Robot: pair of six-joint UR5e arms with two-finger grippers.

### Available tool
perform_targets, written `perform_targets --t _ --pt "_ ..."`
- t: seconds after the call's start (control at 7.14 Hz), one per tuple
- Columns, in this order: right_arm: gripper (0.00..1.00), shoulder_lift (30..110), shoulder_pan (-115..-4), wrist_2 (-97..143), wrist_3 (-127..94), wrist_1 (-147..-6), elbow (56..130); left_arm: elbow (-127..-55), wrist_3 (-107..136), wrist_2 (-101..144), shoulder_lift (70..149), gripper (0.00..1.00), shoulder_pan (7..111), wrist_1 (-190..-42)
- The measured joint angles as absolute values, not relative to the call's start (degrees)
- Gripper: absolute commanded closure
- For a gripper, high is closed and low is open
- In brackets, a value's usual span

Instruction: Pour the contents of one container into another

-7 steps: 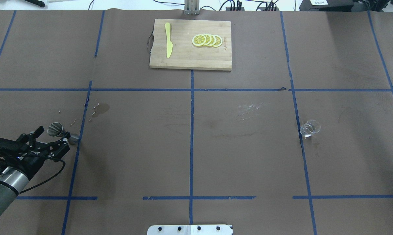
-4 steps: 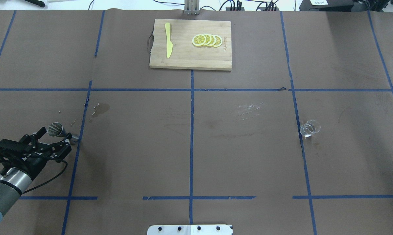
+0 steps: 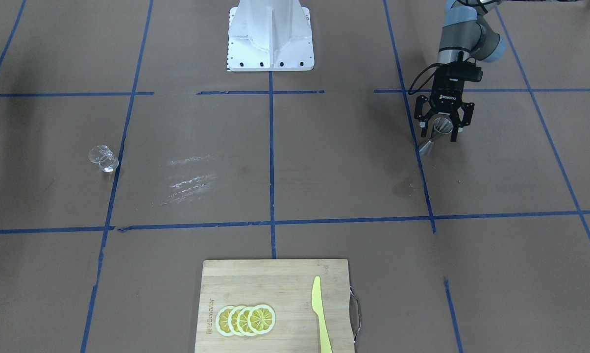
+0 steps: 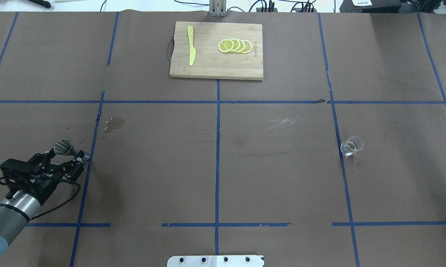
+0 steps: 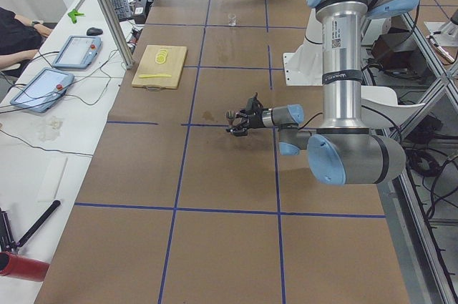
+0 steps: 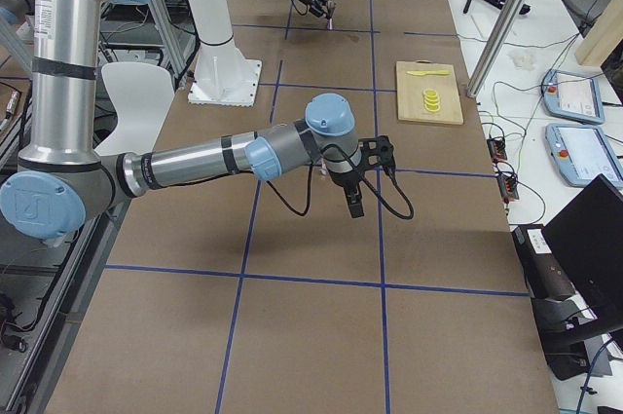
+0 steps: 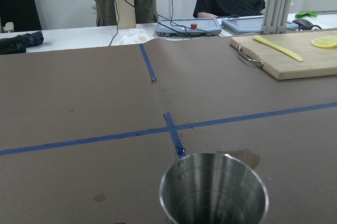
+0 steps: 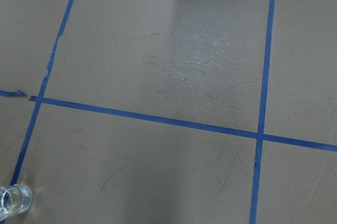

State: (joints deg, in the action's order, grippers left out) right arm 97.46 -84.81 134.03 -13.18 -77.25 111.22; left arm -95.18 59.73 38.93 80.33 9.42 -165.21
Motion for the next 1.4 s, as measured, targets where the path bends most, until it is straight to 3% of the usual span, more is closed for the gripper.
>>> perform_targets --t 0.56,0.7,0.98,1.4 --pt "0.00 97.5 -84.8 133.8 -13.2 -77.3 111.2 -94.9 59.7 40.1 80.4 0.25 9.4 -165.1" --pt "0.00 97.5 -84.8 133.8 -13.2 -77.3 111.2 -94.9 59.7 40.6 80.4 0.28 9.4 -165.1" --pt "0.00 97.5 -84.8 133.8 -13.1 -77.3 111.1 -95.0 59.7 41.3 80.4 0.58 9.4 -165.1" --pt "0.00 97.5 -84.8 133.8 -13.1 -77.3 111.1 -95.1 59.7 42.5 80.6 0.59 9.4 -165.2"
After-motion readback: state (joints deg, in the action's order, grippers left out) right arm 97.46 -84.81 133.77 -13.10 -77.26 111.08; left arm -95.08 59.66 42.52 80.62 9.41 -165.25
